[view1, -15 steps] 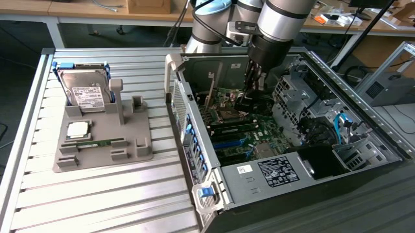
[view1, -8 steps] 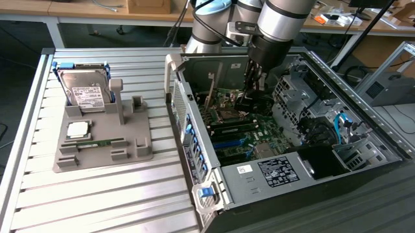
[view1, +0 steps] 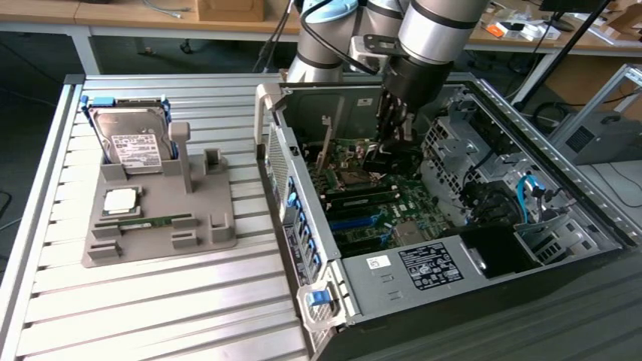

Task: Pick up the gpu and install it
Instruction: 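Insert the gpu into the slot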

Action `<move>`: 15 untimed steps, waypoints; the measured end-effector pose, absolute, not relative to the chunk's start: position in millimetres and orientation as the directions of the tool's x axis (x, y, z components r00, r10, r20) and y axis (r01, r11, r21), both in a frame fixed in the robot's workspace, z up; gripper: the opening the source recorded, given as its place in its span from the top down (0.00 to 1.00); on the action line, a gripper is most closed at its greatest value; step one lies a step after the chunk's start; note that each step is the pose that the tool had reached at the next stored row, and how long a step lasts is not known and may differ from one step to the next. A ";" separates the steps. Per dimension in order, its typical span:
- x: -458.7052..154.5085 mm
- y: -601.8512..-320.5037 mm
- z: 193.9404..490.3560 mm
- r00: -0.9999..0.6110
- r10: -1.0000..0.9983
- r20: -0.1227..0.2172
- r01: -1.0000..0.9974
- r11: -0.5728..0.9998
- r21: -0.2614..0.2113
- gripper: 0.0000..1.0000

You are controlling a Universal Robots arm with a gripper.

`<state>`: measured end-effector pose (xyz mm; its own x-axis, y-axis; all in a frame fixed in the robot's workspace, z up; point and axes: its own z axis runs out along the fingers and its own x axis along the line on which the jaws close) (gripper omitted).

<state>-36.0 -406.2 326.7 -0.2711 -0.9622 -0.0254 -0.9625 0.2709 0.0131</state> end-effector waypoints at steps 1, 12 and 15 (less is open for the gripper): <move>-36.0 -406.2 326.7 -0.264 -0.964 -0.025 -0.965 0.263 0.013 0.73; -36.0 -406.2 326.7 -0.156 -0.987 -0.025 -0.988 0.156 0.013 0.73; -36.0 -406.2 326.7 -0.147 -0.989 -0.025 -0.989 0.147 0.013 0.73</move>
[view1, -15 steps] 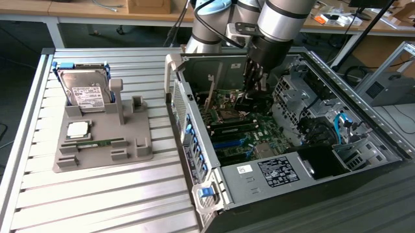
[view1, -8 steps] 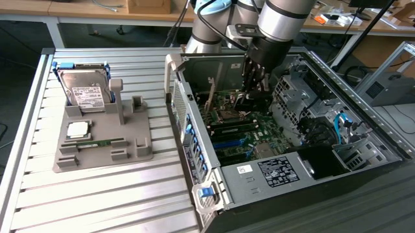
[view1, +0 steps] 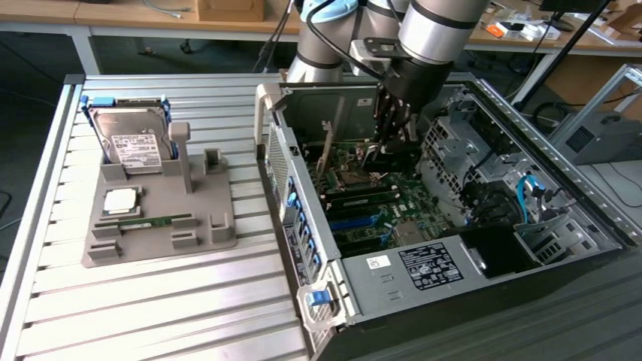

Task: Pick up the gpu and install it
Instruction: 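Insert the gpu into the slot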

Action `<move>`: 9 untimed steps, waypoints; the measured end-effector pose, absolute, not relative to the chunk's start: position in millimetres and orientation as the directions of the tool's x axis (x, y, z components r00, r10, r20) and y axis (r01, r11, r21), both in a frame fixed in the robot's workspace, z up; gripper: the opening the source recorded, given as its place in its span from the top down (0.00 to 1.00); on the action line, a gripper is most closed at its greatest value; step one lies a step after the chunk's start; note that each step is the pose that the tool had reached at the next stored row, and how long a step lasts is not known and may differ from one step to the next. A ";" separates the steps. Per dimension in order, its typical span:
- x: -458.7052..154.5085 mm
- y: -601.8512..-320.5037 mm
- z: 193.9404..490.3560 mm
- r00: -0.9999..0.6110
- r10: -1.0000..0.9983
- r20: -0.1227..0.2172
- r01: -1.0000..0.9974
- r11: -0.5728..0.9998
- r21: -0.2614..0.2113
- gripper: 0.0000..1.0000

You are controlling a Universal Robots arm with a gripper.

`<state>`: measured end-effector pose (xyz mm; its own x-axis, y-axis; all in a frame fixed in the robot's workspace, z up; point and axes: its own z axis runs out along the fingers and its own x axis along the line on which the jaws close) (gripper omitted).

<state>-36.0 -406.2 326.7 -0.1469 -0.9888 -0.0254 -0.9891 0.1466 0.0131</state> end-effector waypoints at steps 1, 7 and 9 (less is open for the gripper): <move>-36.0 -406.2 326.7 -0.144 -0.989 -0.025 -0.989 0.144 0.013 0.73; -36.0 -406.2 326.7 -0.126 -0.992 -0.025 -0.992 0.126 0.013 0.73; -36.0 -406.2 326.7 -0.121 -0.992 -0.025 -0.993 0.121 0.013 0.73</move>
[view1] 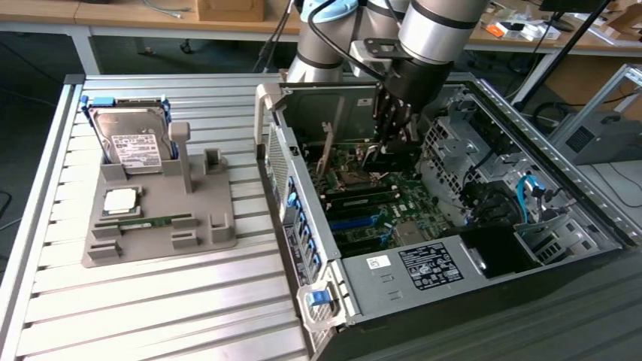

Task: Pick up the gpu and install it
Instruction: 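Insert the gpu into the slot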

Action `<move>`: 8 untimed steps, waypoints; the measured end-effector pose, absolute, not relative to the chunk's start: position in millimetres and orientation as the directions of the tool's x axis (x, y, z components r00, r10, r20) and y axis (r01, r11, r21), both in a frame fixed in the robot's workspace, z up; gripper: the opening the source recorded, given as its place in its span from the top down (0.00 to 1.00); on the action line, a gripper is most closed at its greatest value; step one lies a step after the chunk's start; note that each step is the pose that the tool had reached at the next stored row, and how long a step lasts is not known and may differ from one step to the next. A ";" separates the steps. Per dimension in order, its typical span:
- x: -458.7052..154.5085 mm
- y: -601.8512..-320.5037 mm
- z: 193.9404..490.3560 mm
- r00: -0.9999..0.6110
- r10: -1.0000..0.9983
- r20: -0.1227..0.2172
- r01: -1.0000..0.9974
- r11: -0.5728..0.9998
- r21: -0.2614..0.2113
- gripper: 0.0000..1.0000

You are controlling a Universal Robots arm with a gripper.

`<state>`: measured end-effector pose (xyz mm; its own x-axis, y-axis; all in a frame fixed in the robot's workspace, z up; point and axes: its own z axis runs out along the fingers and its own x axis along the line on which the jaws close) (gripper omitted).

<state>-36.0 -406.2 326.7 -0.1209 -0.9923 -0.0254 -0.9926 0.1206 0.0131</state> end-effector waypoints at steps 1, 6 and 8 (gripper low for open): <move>-36.0 -406.2 326.7 -0.118 -0.993 -0.025 -0.993 0.117 0.013 0.73; -36.0 -406.2 326.7 -0.102 -0.994 -0.025 -0.995 0.102 0.013 0.73; -36.0 -406.2 326.6 -0.095 -0.995 -0.025 -0.995 0.095 0.013 0.73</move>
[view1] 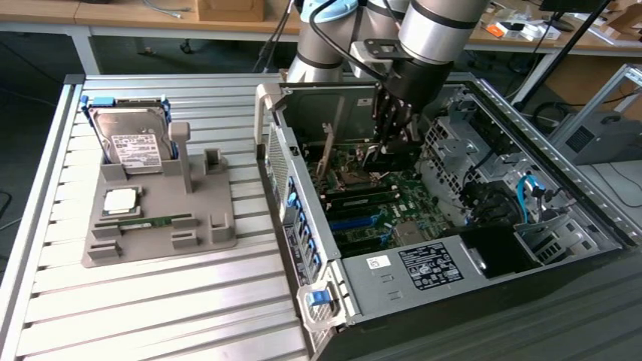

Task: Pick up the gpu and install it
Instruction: 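Insert the gpu into the slot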

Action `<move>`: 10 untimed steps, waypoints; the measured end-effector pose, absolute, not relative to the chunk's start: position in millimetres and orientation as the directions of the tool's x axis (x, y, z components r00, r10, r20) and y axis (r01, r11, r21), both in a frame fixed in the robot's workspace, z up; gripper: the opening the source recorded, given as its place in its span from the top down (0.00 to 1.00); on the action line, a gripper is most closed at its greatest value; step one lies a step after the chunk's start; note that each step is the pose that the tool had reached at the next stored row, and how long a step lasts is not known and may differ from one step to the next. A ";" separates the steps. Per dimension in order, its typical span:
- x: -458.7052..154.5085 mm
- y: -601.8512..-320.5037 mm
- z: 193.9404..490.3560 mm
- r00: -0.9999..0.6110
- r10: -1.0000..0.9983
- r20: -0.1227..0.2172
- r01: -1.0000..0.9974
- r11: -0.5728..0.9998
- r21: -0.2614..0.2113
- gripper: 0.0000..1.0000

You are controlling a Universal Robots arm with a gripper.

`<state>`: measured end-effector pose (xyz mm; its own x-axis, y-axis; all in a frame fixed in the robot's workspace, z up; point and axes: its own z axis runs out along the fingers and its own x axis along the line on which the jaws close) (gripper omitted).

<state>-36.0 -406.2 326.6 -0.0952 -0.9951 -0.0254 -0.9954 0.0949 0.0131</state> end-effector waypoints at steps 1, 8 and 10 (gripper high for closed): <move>-36.0 -406.2 326.6 -0.092 -0.995 -0.025 -0.996 0.092 0.013 0.73; -36.0 -406.2 326.6 -0.063 -0.998 -0.025 -0.998 0.063 0.013 0.73; -36.0 -406.2 326.6 -0.048 -0.999 -0.025 -0.999 0.048 0.013 0.73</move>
<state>-36.0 -406.2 326.6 -0.0485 -0.9985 -0.0254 -0.9988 0.0482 0.0131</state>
